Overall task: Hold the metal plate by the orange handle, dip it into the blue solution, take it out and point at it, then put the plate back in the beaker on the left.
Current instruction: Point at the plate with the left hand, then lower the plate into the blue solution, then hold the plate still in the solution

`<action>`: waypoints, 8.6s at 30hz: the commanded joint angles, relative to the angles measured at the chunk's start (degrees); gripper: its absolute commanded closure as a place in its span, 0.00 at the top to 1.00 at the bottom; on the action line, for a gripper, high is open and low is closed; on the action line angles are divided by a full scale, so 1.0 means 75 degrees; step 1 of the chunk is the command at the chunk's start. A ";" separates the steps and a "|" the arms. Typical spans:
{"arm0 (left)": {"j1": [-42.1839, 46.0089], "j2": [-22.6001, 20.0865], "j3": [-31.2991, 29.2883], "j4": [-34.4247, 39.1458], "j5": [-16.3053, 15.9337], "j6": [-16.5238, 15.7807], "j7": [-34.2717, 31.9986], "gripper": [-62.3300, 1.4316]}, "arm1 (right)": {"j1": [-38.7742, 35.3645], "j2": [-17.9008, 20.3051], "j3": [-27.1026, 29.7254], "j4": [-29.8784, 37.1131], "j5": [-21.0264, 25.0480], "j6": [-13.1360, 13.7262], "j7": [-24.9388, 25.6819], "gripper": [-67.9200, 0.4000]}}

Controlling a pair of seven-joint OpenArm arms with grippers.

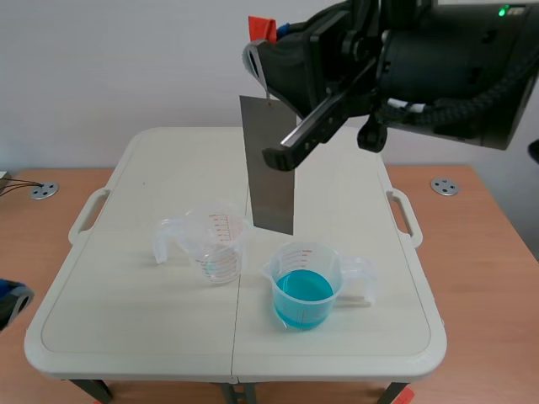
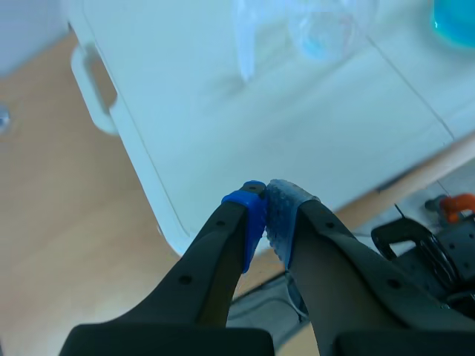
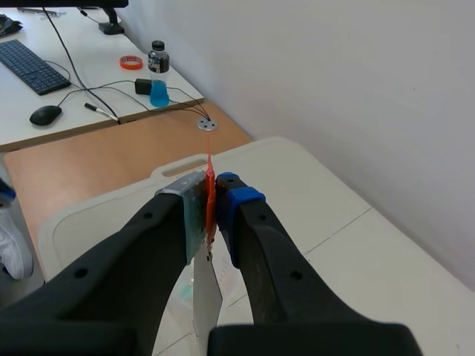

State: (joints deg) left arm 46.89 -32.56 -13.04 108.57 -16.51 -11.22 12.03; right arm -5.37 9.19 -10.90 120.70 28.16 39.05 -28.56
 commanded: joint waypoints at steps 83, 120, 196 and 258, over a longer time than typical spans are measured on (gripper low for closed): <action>-0.8244 0.1816 0.5190 -0.4637 -0.0050 -0.3821 0.1381 0.05 | -0.0469 0.0909 0.1096 0.0154 0.0650 0.0490 0.0568 0.03; -0.1338 -0.1402 0.0178 -0.2218 -0.0111 -0.0702 -0.0749 0.05 | -0.0466 0.0906 0.1096 -0.0507 0.0647 0.0490 0.0962 0.03; 0.2719 -0.1355 -0.0277 -0.2270 -0.0105 -0.0213 -0.1402 0.05 | -0.0405 0.0848 -0.0058 -0.4450 -0.2393 0.0490 0.4403 0.03; 0.2655 -0.1358 -0.0219 -0.2270 -0.0105 -0.0294 -0.1399 0.05 | -0.0411 0.0871 -0.0035 -0.3963 -0.2486 0.0490 0.4511 0.03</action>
State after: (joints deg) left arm 66.83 -43.18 -14.96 91.33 -16.93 -13.32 2.26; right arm -8.43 15.55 -11.00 89.47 9.34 42.26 5.06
